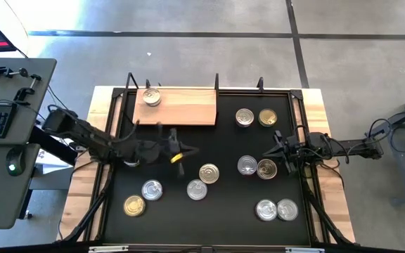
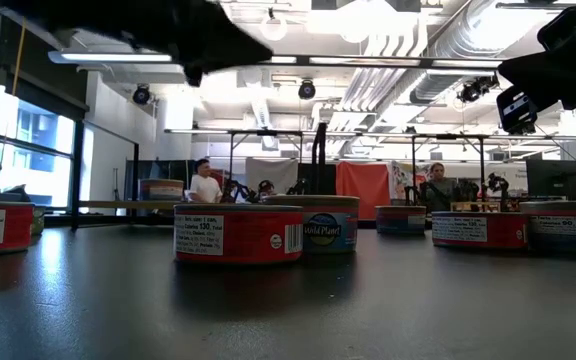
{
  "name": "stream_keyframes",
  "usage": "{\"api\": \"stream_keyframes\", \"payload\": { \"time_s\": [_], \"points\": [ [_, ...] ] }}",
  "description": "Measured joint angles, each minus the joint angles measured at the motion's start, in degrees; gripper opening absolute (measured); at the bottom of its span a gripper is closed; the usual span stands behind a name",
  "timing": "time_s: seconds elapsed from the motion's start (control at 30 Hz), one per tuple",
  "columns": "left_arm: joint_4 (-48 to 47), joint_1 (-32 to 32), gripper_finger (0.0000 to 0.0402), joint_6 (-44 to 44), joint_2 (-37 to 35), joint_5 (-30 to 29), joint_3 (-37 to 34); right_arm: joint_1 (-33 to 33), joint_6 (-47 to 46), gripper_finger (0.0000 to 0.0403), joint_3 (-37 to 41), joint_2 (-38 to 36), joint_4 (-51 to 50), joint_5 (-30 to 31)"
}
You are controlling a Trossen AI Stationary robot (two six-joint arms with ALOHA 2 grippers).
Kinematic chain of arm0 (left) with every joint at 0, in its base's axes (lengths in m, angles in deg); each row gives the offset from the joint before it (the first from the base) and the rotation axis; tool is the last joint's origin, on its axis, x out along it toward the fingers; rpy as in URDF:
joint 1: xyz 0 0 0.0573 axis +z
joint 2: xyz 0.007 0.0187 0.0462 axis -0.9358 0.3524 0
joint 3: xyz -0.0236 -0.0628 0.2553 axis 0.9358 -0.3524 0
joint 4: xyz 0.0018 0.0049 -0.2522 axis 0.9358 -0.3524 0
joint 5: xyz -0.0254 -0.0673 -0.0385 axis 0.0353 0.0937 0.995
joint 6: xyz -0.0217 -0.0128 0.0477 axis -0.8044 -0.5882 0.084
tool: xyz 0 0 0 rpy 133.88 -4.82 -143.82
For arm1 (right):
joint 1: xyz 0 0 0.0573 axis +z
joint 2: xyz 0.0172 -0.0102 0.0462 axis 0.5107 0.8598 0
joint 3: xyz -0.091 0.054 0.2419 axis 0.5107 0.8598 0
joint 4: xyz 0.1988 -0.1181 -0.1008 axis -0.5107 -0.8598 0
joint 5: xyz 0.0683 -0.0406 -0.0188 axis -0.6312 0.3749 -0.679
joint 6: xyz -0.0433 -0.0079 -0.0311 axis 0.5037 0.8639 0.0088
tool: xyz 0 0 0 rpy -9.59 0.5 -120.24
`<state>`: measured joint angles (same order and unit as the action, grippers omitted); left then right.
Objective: Stack canned seafood by type on shelf
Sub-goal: Put the red tuna can on the shelf
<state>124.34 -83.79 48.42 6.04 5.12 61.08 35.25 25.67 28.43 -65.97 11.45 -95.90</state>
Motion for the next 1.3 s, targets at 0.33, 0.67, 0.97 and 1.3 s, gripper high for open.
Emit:
{"api": "stream_keyframes", "payload": {
  "time_s": [0.33,0.67,0.97,1.3],
  "points": [
    [0.3,-6.8,0.0000,4.5,0.0,-7.6,-2.9,0.0,1.1,0.0007,0.0,0.0,0.0,2.4],
    [-11.5,-3.9,0.0000,1.4,0.0,-21.3,-2.9,3.4,-4.7,0.0007,0.0,7.2,28.4,2.3],
    [-14.7,-4.2,0.0000,-4.7,0.0,-21.1,-2.9,9.2,7.5,0.0007,-0.1,39.9,61.4,7.5],
    [-14.1,-11.6,0.0000,-1.4,0.0,-18.9,-2.6,9.7,7.6,0.0013,-16.9,76.9,63.4,13.1]
  ]
}}
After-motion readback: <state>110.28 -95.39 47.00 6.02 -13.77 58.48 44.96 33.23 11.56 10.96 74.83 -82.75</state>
